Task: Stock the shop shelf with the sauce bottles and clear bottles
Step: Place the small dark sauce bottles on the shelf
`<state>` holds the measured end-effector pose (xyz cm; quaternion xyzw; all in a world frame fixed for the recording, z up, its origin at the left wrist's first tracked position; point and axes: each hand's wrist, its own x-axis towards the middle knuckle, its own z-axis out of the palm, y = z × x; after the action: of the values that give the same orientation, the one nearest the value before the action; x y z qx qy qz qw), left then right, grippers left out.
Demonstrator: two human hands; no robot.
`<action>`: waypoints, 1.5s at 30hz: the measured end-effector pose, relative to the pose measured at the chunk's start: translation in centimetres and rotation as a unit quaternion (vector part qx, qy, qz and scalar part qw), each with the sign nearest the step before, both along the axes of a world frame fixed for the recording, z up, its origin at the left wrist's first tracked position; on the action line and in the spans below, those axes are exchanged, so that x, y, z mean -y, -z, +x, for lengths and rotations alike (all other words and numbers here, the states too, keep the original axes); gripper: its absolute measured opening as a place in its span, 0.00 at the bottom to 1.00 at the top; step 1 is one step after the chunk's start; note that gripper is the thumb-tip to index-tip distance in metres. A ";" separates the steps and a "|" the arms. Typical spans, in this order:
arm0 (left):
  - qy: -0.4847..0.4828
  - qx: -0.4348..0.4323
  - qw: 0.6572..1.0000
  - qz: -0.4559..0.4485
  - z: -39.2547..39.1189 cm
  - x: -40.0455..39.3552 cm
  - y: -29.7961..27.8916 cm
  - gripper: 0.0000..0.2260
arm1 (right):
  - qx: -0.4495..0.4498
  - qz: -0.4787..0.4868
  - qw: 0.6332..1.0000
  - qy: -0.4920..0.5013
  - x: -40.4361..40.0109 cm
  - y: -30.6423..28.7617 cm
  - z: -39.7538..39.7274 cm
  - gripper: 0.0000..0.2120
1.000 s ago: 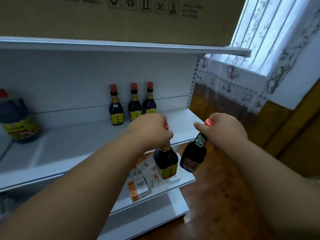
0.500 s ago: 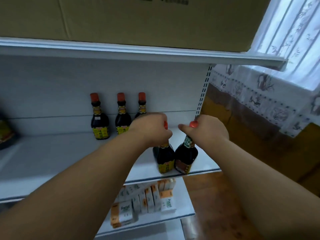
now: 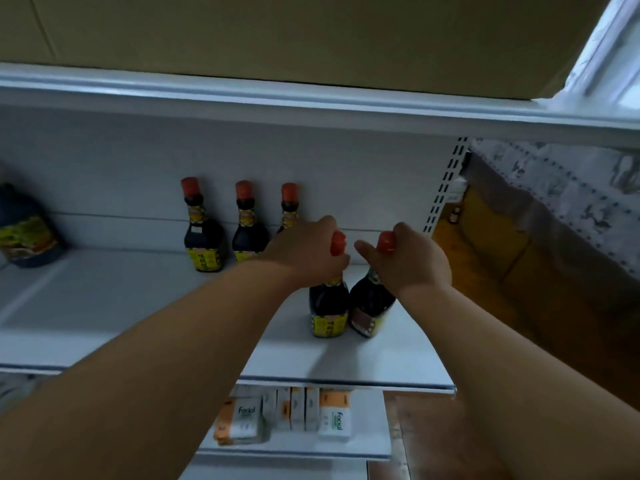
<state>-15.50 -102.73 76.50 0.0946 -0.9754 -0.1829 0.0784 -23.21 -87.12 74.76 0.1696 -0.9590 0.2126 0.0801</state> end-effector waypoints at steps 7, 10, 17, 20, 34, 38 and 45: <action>-0.088 -0.064 0.983 0.145 1.1 -1.0 6.8 0.14 | 0.137 -0.159 0.974 -0.085 -1.9 4.4 0.0 0.13; -0.098 -0.078 0.981 0.148 0.7 -1.1 8.2 0.14 | 0.112 -0.154 0.980 -0.060 -1.9 5.1 -0.6 0.14; -0.092 -0.115 0.984 0.099 -3.8 0.0 8.2 0.10 | 0.042 -0.121 0.989 -0.069 -0.9 5.0 -3.9 0.18; -0.123 -0.093 0.985 0.074 -5.7 0.1 7.9 0.14 | 0.058 -0.090 0.991 -0.078 -0.7 4.9 -5.9 0.17; -0.163 -0.069 0.983 0.047 -10.2 -0.4 7.4 0.18 | 0.062 -0.048 0.994 -0.077 0.4 5.0 -11.4 0.17; -0.222 -0.152 0.955 0.121 -8.6 -1.9 9.4 0.24 | 0.052 -0.013 0.996 -0.073 -0.3 6.5 -10.6 0.22; -0.295 -0.120 0.934 0.160 -8.3 -3.6 11.9 0.35 | 0.067 -0.033 0.996 -0.050 -0.6 8.9 -9.1 0.30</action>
<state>-23.80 -99.09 64.57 0.3669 -0.8449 -0.3147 0.2291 -32.31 -86.52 65.88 0.1998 -0.9449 0.2589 0.0107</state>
